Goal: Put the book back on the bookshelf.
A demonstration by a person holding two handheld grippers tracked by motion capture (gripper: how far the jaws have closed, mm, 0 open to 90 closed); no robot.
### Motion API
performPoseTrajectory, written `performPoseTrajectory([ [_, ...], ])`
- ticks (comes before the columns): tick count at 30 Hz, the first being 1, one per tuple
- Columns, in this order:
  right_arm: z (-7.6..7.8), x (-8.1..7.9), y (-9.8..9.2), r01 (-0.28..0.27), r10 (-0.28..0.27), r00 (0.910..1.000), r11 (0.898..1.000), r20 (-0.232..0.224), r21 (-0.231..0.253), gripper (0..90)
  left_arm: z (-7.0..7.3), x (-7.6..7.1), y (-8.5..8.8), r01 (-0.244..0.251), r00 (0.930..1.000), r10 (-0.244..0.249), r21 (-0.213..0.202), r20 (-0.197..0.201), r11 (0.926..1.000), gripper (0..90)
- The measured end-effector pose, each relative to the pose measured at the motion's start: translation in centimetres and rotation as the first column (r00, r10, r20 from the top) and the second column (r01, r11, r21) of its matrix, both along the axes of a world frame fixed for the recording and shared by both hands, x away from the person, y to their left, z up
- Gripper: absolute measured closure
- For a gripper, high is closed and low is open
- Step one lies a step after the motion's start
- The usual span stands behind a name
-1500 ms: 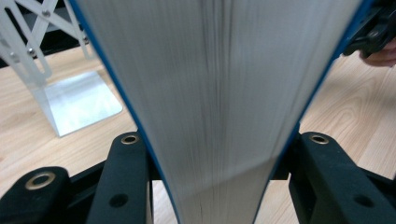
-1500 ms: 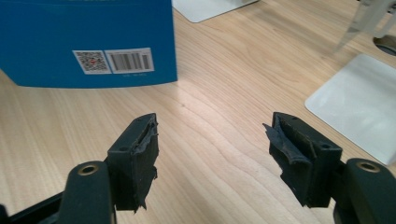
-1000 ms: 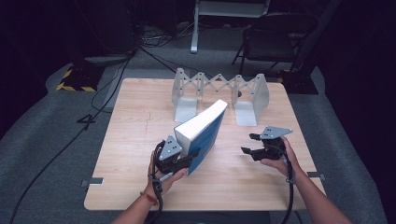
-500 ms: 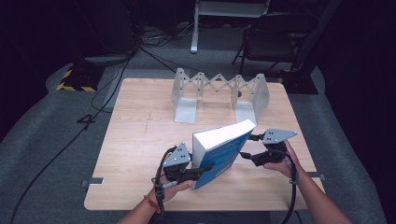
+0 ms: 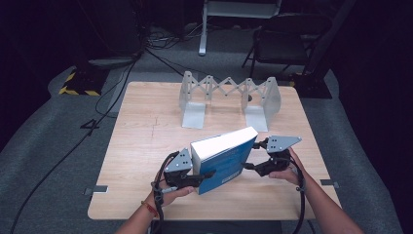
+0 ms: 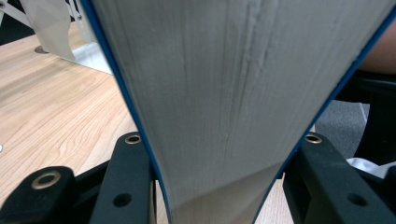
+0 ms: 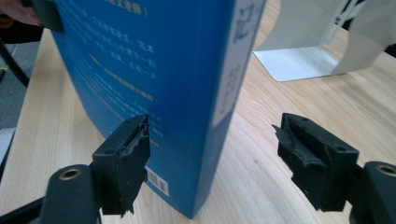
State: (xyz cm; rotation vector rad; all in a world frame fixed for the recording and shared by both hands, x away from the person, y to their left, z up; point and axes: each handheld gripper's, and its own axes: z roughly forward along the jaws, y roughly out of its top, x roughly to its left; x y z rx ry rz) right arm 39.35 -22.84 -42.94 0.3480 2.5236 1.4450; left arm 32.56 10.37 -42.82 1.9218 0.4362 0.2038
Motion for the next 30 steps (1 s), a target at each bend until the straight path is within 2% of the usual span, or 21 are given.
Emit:
performPoseTrajectory([
  [4,0.0,-0.1,0.6,-0.023,0.023,0.9997,1.000,-0.001,0.009,26.3,0.0,0.2,0.1,0.009,0.9999,-0.009,-0.001,0.005,1.0000,58.3],
  [9,0.1,-0.1,1.6,-0.076,0.076,0.9970,0.997,-0.015,0.033,28.3,0.0,0.3,0.1,0.020,0.9993,-0.020,0.015,0.031,0.9997,55.8],
  [11,0.2,-0.3,1.9,-0.077,0.077,0.9970,0.997,-0.004,0.023,28.4,0.0,0.2,0.2,0.006,0.9985,-0.008,0.036,0.054,0.9993,53.5],
  [12,0.3,-0.3,1.7,-0.082,0.082,0.9966,0.996,-0.003,0.026,32.6,-0.1,0.4,0.5,-0.017,0.9979,0.013,0.064,0.064,0.9978,44.2],
  [14,0.3,-0.3,1.5,-0.091,0.091,0.9958,0.995,-0.006,0.031,36.1,-0.2,0.4,0.7,-0.016,0.9982,0.012,0.066,0.058,0.9977,42.6],
  [15,0.5,-0.3,0.9,-0.123,0.124,0.9923,0.992,-0.010,0.038,42.1,-0.2,0.3,0.8,-0.023,0.9975,0.017,0.082,0.068,0.9964,40.1],
  [16,0.5,-0.3,0.9,-0.123,0.124,0.9923,0.992,-0.010,0.038,42.1,-0.2,0.2,0.9,-0.031,0.9961,0.022,0.104,0.085,0.9941,40.1],
  [18,0.9,-0.9,0.5,-0.155,0.155,0.9879,0.988,0.008,0.017,46.5,-0.4,0.1,1.5,-0.038,0.9971,0.032,0.100,0.069,0.9942,37.1],
  [21,1.2,-1.4,0.5,-0.171,0.171,0.9853,0.985,0.010,0.024,48.7,-0.5,0.1,1.7,-0.031,0.9975,0.025,0.100,0.065,0.9945,38.7],
  [26,2.7,-2.6,1.0,-0.202,0.199,0.9792,0.977,0.038,0.071,49.3,-0.7,0.1,1.7,-0.007,0.9976,0.000,0.114,0.069,0.9934,38.6],
  [28,3.8,-2.9,1.8,-0.211,0.207,0.9773,0.972,0.046,0.102,48.8,-0.7,0.0,1.5,-0.005,0.9978,-0.002,0.113,0.066,0.9936,38.5],
  [30,4.1,-3.0,2.1,-0.205,0.200,0.9780,0.974,0.060,0.097,48.5,-0.7,0.0,1.4,-0.016,0.9974,0.008,0.116,0.071,0.9931,38.3],
])
